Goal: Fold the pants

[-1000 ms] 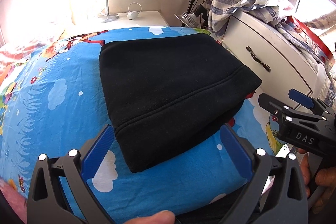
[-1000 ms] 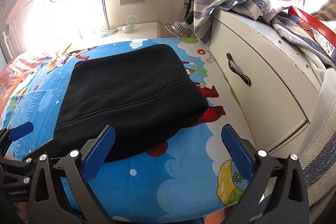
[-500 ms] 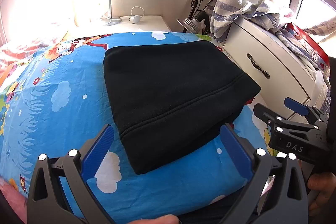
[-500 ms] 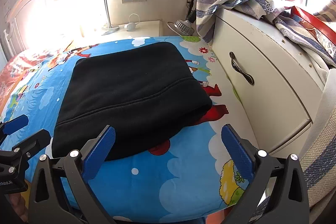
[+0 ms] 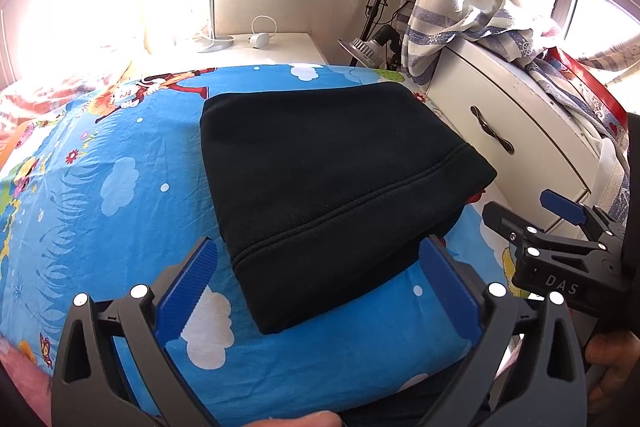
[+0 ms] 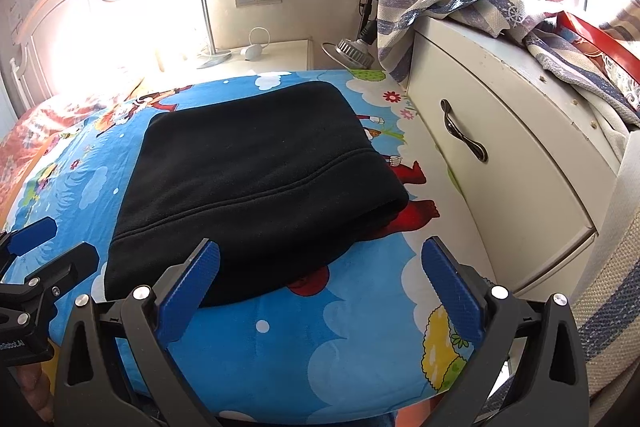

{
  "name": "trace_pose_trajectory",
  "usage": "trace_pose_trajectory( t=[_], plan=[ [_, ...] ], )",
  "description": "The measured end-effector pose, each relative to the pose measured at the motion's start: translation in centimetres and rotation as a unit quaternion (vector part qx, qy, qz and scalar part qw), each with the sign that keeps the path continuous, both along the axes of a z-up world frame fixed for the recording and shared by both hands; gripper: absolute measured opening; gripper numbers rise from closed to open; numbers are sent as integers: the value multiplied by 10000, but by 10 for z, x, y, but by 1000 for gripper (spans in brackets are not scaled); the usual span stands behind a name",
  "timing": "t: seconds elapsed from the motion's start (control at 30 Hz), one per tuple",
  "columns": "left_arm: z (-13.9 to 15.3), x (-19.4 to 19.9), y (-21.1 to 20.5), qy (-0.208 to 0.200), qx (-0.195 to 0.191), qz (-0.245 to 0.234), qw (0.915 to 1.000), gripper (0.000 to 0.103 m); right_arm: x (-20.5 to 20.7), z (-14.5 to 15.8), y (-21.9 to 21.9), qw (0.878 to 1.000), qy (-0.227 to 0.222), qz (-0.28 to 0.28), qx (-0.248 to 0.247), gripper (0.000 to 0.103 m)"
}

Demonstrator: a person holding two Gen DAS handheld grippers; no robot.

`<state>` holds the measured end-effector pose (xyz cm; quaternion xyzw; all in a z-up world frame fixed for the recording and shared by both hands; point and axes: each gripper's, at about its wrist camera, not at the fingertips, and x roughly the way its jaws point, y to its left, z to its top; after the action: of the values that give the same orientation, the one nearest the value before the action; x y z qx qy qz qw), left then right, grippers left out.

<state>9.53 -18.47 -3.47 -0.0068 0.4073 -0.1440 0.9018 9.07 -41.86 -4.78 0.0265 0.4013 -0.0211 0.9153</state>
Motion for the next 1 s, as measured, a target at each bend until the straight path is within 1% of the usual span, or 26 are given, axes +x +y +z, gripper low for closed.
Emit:
trace_pose_trajectory(
  t=[0.47, 1.0],
  plan=[
    [1, 0, 0, -14, -1, 1, 10000, 101, 0, 2, 2, 10000, -1, 2, 4, 98],
    [8, 1, 2, -66, -6, -7, 10000, 101, 0, 4, 1, 10000, -28, 0, 7, 98]
  ],
)
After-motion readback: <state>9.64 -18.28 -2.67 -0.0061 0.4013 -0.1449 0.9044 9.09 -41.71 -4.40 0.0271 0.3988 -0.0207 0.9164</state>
